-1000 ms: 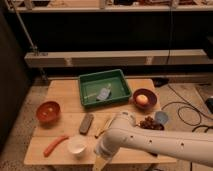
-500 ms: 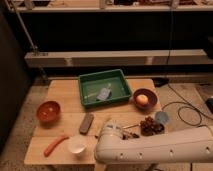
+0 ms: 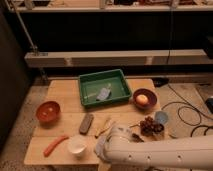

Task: Wipe table surface with towel

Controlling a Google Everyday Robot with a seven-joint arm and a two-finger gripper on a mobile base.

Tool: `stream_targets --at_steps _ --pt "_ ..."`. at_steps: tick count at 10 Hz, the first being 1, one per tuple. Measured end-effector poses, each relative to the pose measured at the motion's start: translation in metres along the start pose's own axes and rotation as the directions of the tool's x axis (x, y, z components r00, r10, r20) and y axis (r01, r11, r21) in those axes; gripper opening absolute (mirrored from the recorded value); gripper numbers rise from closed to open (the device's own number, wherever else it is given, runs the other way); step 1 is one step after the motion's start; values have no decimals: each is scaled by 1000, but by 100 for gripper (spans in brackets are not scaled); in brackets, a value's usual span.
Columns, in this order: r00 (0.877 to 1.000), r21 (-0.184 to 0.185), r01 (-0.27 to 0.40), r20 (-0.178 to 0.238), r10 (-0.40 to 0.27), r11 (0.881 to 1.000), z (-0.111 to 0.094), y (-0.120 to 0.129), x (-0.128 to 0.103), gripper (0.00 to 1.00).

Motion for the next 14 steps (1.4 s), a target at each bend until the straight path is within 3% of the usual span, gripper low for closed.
stream_targets --at_steps 2,5,8,11,14 --pt "999 30 -32 -1 32 999 6 10 -8 80" --pt "994 118 -105 -5 106 987 22 24 -22 80" --pt "991 152 -128 -15 132 980 34 29 -26 79" --pt "992 170 -117 -27 124 978 42 30 -21 53" --pt "992 168 -112 -34 120 979 40 32 -18 20"
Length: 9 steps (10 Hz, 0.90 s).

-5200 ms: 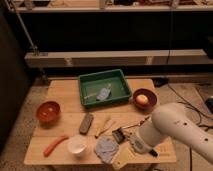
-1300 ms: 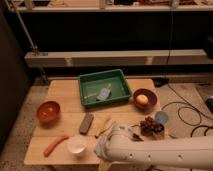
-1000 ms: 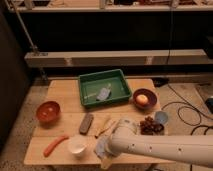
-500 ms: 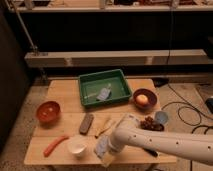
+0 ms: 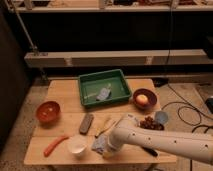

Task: Wipe table surface with towel

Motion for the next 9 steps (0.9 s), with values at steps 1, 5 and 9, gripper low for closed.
stream_targets --at_steps 1,5,9 --pt "1000 4 1 6 -2 1000 1 -3 -2 12" --pt "1000 17 12 -2 -12 1000 -8 -8 7 0" --pt "999 24 33 -6 -33 999 -47 -14 38 0"
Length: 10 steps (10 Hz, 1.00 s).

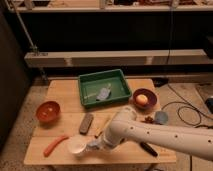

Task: Wipe table surface with towel

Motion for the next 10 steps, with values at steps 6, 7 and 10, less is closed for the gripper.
stream_targets --at_steps 6,7,10 --pt "996 29 -80 31 79 996 29 15 -22 0" --pt "995 28 -94 35 93 995 29 17 -26 0" --pt "991 12 -130 45 129 991 24 28 -28 0"
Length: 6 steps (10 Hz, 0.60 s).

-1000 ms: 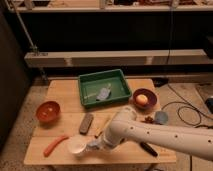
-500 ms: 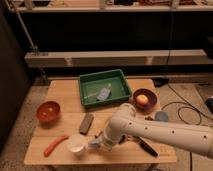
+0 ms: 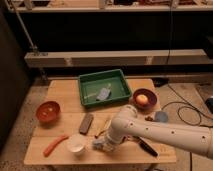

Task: Wipe table surface with towel

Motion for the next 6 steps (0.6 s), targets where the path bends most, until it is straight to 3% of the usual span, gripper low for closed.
stream_targets --at_steps 2,4,6 --pt "1000 -13 -13 -10 13 1000 -2 13 7 0" --pt "1000 -14 -12 -7 12 1000 9 27 19 0" --pt "1000 -3 14 -1 -14 1000 25 26 36 0"
